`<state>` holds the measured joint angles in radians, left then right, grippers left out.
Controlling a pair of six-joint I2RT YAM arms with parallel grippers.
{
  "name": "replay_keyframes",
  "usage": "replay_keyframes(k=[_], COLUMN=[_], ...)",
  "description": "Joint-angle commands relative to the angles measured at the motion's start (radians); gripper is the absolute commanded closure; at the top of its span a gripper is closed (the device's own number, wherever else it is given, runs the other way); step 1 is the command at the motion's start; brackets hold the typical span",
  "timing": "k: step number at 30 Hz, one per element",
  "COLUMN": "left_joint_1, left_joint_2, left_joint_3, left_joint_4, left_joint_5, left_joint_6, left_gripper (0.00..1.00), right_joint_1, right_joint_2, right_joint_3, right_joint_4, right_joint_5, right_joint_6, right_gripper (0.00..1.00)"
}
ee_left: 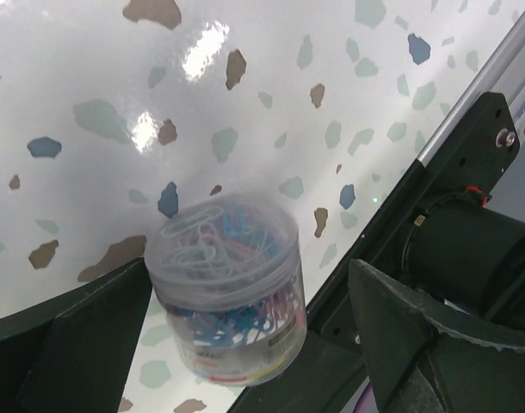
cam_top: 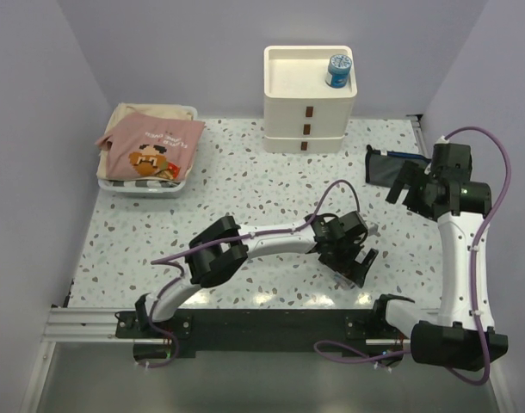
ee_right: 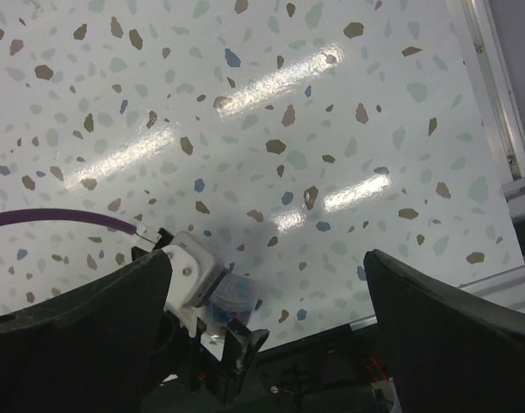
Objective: Sort the stationery into containers
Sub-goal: Pick up the stationery from the corner of the board.
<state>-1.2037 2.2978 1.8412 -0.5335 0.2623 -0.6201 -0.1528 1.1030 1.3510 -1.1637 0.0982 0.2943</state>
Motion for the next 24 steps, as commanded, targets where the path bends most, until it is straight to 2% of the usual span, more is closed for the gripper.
replay_keyframes(k=[1,4,11,15,18,23,24], left_joint_1=[-0.002,0.0,0.013,0.013,-0.002,0.0,0.001], left_joint_2=[0.054,0.057,0.009,0.032,0.087,0.144,0.15], left_joint_3=[0.029,0.01,-0.086,-0.138,-0.132,-0.102,-0.099], left_joint_4=[0.013,0.001,-0.091,-0.125,-0.103,-0.053,-0.043], left_joint_5=[0.006,0.002,-0.038,-0.132,-0.136,-0.101,-0.057], left_joint_6=[-0.018,-0.015,0.034,0.034,0.058,0.094,0.111], left_gripper=[0.0,0.0,0.1,0.25,0.36,0.4,0.42], right_joint_1=[-0.007,-0.007,-0.008,-0.01,-0.011,-0.013,-0.013], right_joint_2=[-0.028,-0.025,-0.009,-0.011,-0.022,-0.038,-0.049], right_joint_3=[-0.009,-0.013,0.017,0.014,0.004,0.0,0.0], right_joint_4=[0.015,0.022,0.028,0.038,0.042,0.041,0.041], right_joint_5=[-0.029,-0.031,-0.037,-0.046,-0.031,-0.008,-0.003], right_joint_6=[-0.021,-0.015,0.008,0.022,0.016,-0.004,-0.006], right_gripper=[0.01,0.01,0.01,0.01,0.01,0.01,0.01])
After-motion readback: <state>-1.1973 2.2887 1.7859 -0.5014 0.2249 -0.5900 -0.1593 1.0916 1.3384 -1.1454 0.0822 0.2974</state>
